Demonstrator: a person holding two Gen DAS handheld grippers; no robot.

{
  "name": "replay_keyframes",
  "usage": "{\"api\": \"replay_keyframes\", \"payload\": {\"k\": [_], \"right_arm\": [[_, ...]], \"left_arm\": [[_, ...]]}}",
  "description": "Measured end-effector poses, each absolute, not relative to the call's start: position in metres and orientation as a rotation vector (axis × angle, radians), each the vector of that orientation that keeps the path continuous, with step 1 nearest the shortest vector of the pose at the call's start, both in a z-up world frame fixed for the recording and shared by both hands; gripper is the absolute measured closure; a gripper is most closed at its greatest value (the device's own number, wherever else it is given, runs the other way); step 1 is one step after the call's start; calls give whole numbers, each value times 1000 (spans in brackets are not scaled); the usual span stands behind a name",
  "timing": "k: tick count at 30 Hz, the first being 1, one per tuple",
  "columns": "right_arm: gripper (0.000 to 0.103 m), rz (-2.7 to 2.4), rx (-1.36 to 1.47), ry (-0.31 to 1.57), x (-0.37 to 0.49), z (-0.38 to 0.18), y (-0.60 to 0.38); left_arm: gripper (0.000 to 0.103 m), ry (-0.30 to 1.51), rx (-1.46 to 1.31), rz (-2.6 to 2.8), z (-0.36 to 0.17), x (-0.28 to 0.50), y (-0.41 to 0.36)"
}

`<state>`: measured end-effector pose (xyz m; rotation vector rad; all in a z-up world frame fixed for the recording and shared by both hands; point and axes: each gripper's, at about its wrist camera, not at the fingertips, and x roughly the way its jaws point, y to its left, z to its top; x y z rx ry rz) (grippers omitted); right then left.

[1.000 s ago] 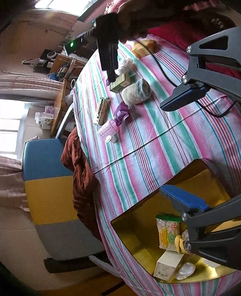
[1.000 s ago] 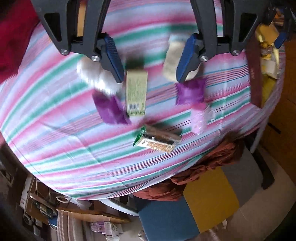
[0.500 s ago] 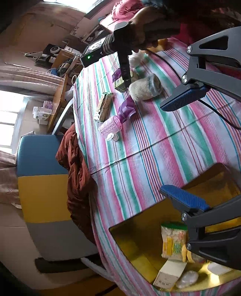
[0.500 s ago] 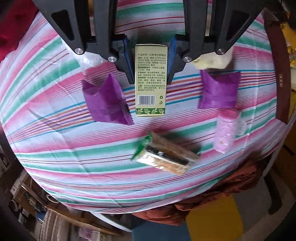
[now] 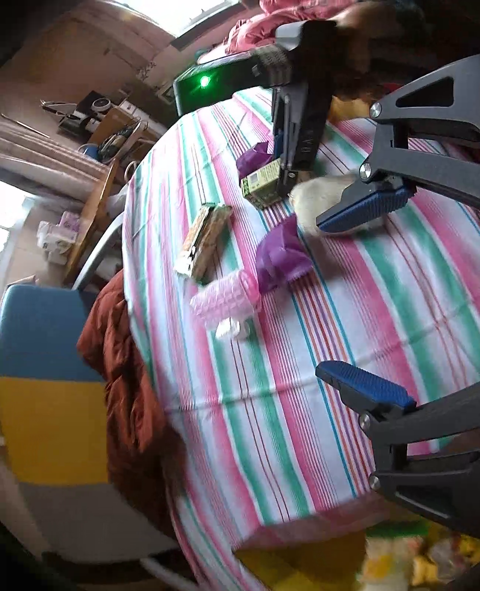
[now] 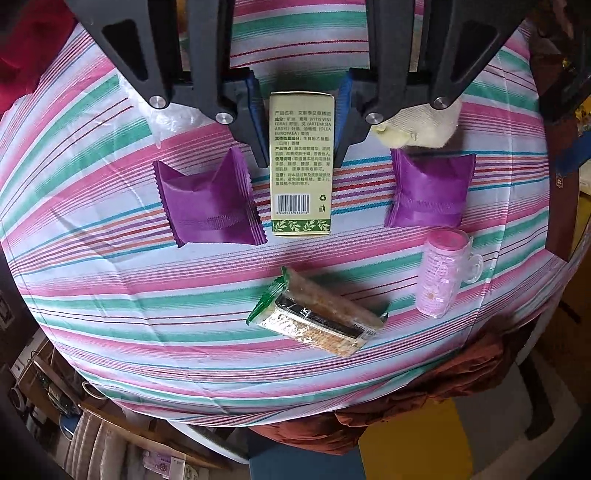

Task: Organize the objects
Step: 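Grasp the purple packet with left tool while right tool grasps green-white box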

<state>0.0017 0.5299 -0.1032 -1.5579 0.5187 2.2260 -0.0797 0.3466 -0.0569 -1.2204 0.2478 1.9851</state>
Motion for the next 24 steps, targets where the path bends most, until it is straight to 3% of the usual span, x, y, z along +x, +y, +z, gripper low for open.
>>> {"api": "replay_keyframes", "payload": {"k": [17,19,21,24], "right_arm": [[72,2210,-1581,520,6,-106,535],[72,2211,-1584,514,6,-106,535],[72,2212,-1585,507,7,-106,535],[72,2213,-1574,481,7,-105,535]], "left_arm": [[27,195,-1363,1907,-100,-117,421],[30,219,-1365,1908,-107,-119,426],[48,273,-1317,1923,-106,-113,429],[58,304,-1287,1913,-105,-105,425]]}}
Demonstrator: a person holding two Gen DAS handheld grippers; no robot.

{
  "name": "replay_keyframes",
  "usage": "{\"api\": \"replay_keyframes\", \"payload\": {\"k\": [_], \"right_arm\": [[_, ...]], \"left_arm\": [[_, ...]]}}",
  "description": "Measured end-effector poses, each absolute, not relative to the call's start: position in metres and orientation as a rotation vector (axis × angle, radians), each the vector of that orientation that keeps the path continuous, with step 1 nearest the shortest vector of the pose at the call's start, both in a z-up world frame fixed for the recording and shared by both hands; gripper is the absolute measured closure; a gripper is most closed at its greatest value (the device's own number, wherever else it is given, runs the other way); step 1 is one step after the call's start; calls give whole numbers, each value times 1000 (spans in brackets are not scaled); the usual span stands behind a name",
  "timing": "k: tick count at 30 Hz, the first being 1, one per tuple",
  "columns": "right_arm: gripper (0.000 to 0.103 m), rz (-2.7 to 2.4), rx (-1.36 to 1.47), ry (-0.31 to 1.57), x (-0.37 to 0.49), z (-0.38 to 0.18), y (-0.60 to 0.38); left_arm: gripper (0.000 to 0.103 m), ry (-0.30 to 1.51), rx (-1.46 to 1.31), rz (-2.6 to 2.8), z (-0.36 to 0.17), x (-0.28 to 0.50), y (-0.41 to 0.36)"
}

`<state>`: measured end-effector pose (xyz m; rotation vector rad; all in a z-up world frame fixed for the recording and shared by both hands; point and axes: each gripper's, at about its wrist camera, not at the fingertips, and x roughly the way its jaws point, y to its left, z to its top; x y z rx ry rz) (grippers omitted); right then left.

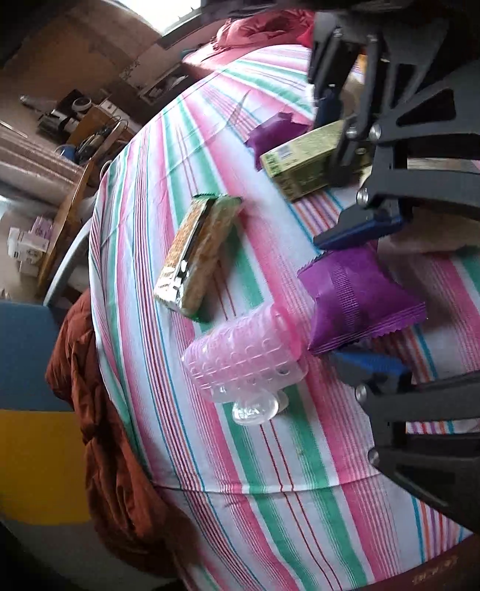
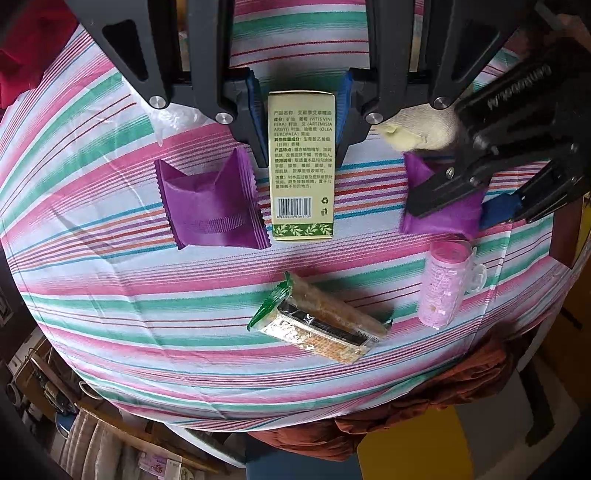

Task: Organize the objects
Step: 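Grasp the purple packet with left tool while right tool grasps green-white box, then carry purple packet and green box into the gold tray and release both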

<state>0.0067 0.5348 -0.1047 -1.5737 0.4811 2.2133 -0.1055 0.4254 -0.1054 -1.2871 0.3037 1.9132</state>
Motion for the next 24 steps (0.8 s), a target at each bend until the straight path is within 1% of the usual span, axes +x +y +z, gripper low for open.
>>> {"api": "replay_keyframes", "payload": {"k": [2,11,13,16,24], "right_arm": [[72,2208,-1559,460,8,-104,536],[73,2363,-1394,463,14,-82,532],[73,2430,-1368,461,14,-73,517],[73,2514,-1345,411,10,-66,504],[73,2629,-1282,342,9,-47,489]], "left_arm": [[63,300,-1279,1913,-105,-103,419],[70,245,-1235,1968,-84,-93,374],[70,237,-1226,1979,-79,-92,364],[71,242,-1203,1999,-73,-88,351],[71,193,-1118,2062,-38,-67,300]]}}
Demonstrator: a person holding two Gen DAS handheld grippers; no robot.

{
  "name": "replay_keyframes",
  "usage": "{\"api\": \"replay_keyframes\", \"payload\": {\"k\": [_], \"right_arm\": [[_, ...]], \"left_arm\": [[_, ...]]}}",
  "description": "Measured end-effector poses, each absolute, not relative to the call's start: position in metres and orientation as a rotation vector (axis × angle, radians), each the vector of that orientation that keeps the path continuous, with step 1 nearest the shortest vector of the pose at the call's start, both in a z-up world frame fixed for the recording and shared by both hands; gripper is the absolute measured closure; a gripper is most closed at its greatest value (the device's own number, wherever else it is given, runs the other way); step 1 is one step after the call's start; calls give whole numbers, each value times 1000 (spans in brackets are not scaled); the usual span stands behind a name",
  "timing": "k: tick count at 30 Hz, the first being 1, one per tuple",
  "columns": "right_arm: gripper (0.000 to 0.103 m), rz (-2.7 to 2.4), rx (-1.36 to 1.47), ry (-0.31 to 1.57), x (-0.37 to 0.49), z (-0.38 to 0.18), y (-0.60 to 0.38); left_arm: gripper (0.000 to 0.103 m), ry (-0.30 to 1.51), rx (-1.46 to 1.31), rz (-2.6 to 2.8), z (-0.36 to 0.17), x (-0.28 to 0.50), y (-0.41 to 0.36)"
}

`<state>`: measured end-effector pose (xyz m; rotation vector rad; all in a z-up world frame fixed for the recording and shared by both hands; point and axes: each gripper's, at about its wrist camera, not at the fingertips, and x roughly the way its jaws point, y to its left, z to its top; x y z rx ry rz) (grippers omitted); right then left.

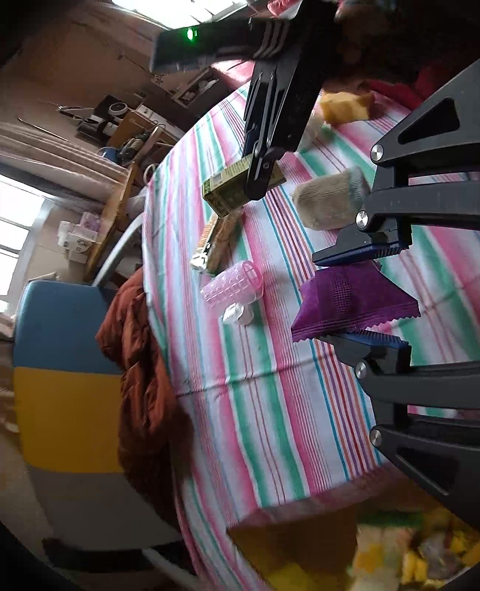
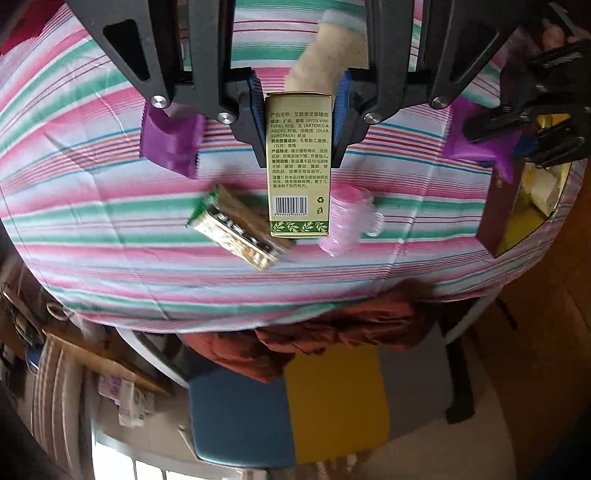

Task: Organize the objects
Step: 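Carry purple packet and green box into the gold tray and release both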

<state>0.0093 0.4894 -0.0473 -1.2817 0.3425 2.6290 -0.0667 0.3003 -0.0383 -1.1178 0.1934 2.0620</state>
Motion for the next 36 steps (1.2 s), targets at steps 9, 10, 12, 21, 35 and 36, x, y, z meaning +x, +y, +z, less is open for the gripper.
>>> {"api": "replay_keyframes", "payload": {"k": [9,10,12,21,35,36], "right_arm": [[73,2744,-1299,344,6,-28,442],[73,2774,-1308,335,3,-25,427],[73,2825,-1335,314,-4,-20,399],[73,2973,-1440,261,-49,-8,287],[58,3010,-1443,237,-94,-3,200],[58,3002,-1454,223,-91,-6,198]], "left_arm": [[71,110,-1045,2217,1,-66,213],[71,99,-1040,2243,3,-68,201],[71,71,-1044,2286,6,-75,179],[70,-56,-1090,2492,3,-95,69],[32,-171,-1126,2677,-21,-89,-13],[31,-155,-1122,2683,-22,-86,-12]]}}
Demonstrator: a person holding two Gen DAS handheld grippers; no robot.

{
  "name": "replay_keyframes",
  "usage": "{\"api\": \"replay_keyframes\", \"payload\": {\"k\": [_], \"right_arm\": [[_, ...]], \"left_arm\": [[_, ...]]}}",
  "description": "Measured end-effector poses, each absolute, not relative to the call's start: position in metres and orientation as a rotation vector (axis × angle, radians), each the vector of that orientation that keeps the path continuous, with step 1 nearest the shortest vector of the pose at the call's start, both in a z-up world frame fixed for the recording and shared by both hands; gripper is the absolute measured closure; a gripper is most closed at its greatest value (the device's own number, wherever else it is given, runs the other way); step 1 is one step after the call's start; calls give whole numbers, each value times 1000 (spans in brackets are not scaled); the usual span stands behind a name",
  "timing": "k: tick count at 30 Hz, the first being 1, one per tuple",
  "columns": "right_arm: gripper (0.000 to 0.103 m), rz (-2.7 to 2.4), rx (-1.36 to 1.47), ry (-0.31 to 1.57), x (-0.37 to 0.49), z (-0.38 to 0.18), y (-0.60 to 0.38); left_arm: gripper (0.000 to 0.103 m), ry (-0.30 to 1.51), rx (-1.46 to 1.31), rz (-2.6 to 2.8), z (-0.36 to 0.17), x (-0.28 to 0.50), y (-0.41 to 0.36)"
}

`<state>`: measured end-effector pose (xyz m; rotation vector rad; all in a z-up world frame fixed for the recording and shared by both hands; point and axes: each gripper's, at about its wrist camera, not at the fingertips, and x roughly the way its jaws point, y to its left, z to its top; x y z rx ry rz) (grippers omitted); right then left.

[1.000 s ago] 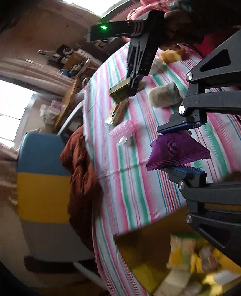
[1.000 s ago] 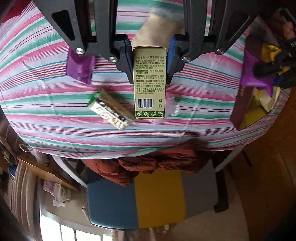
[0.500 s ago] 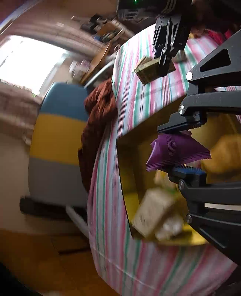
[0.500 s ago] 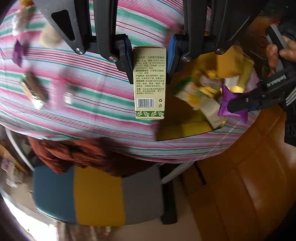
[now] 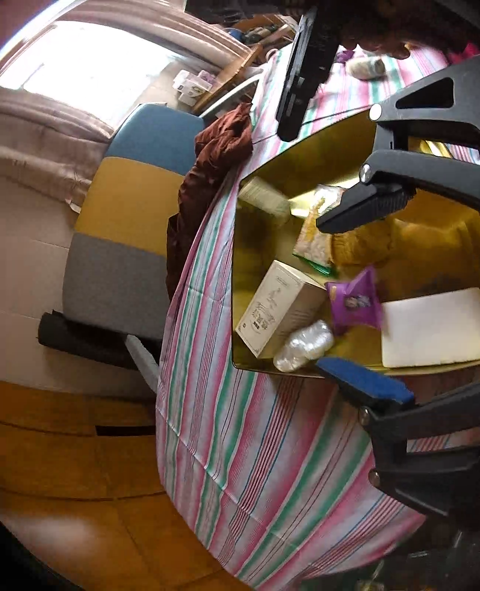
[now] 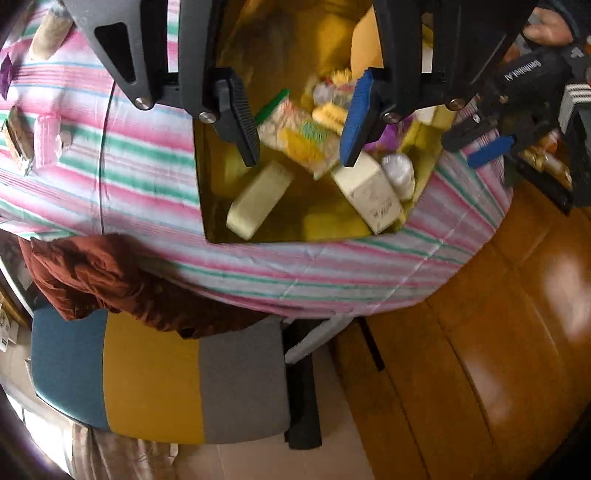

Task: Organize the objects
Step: 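Carry purple packet and green box into the gold tray and release both, then move both tools back toward the remaining items on the cloth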

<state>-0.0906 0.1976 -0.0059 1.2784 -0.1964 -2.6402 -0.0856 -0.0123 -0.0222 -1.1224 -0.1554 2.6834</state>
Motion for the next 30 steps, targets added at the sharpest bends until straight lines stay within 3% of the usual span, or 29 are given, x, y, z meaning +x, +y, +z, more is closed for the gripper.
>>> {"api": "replay_keyframes", "payload": {"k": [15,30], "right_arm": [[56,-2663,1373,-210,-39,-34,192],[55,-2739,1366,-167,-17,-37,192]], "left_arm": [[22,-70,-1056,2732,-10,-49,5],[21,-26,-1065,2701,-13,-33,18]]}}
